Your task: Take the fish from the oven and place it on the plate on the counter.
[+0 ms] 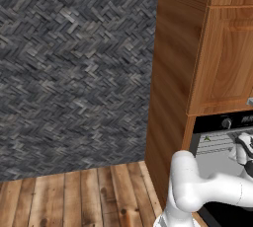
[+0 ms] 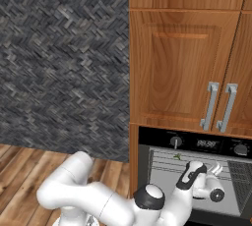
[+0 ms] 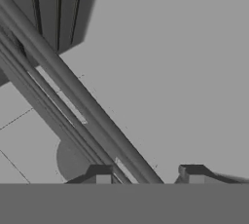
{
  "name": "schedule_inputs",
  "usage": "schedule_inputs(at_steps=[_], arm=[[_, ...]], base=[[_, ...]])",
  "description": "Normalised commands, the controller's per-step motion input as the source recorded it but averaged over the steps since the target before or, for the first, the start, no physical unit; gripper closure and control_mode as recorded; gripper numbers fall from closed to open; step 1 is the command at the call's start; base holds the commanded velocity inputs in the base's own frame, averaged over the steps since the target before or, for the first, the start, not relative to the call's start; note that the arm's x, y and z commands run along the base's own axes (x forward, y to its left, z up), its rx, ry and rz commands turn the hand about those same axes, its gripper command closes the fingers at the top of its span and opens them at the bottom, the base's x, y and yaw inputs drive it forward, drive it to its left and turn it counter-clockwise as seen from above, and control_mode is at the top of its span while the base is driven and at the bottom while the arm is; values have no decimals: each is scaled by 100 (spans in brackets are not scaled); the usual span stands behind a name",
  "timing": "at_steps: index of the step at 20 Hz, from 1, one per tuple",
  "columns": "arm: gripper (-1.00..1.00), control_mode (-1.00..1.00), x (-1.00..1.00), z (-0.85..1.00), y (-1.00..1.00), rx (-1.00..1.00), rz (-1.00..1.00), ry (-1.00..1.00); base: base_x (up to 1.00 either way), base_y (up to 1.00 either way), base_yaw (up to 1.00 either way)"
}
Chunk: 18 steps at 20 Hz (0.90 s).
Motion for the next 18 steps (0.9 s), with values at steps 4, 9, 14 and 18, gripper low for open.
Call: schedule_inputs(at_steps=[4, 9, 14, 18], arm=[[100, -100, -13, -34, 0, 0, 0, 12], [100, -100, -32, -41, 0, 0, 0, 12], [100, -100, -57, -46, -3, 0, 0, 12], [100, -100, -72, -45, -10, 0, 0, 11]], base=[[0, 0, 0], [0, 0, 0], [0, 0, 0], [0, 0, 0]])
